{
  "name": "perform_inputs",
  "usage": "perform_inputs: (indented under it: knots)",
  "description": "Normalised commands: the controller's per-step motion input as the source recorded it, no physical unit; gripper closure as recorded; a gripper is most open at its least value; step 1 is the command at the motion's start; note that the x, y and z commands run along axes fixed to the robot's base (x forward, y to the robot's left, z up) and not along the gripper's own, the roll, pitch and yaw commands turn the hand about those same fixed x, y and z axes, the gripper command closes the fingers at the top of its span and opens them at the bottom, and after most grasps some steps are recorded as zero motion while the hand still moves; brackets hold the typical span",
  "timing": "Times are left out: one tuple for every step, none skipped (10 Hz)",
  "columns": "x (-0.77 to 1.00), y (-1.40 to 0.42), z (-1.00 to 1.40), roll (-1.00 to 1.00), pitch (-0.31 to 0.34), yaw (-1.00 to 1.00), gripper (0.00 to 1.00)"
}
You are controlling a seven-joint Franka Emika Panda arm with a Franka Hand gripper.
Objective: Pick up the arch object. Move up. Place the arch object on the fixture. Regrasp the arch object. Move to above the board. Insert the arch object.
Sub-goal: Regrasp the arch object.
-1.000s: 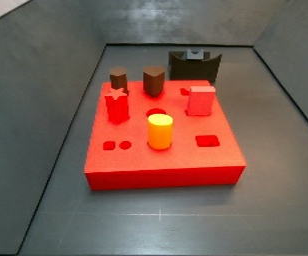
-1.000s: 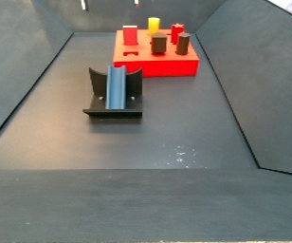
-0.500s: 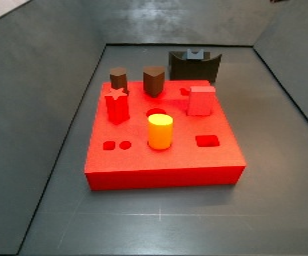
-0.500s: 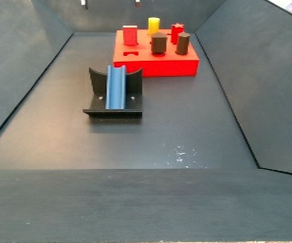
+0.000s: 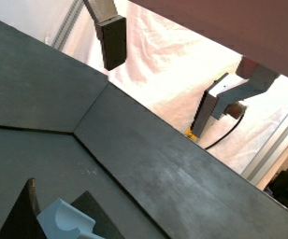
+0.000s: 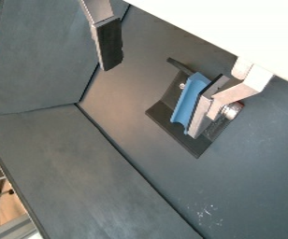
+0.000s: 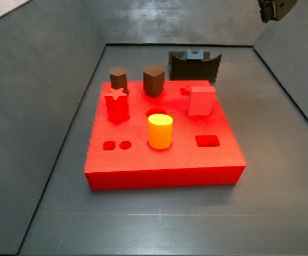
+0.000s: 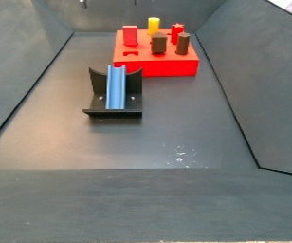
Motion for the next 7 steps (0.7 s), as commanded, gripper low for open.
perform_inputs:
  knots:
    - [0.03,0.08,-1.0,0.18,0.139,0.07,0.0]
    - [0.03,0.08,-1.0,0.17,0.119,0.07,0.0]
    - [0.05,0.07,-1.0,0.14,0.076,0.11,0.0]
    - [0.05,0.06,-1.0,0.11,0.047,0.12,0.0]
    - [0.06,0.06,-1.0,0.08,0.014,0.12,0.0]
    - [0.07,0.06,-1.0,0.07,-0.032,0.12,0.0]
    - [0.08,0.05,-1.0,0.08,-0.053,0.1,0.0]
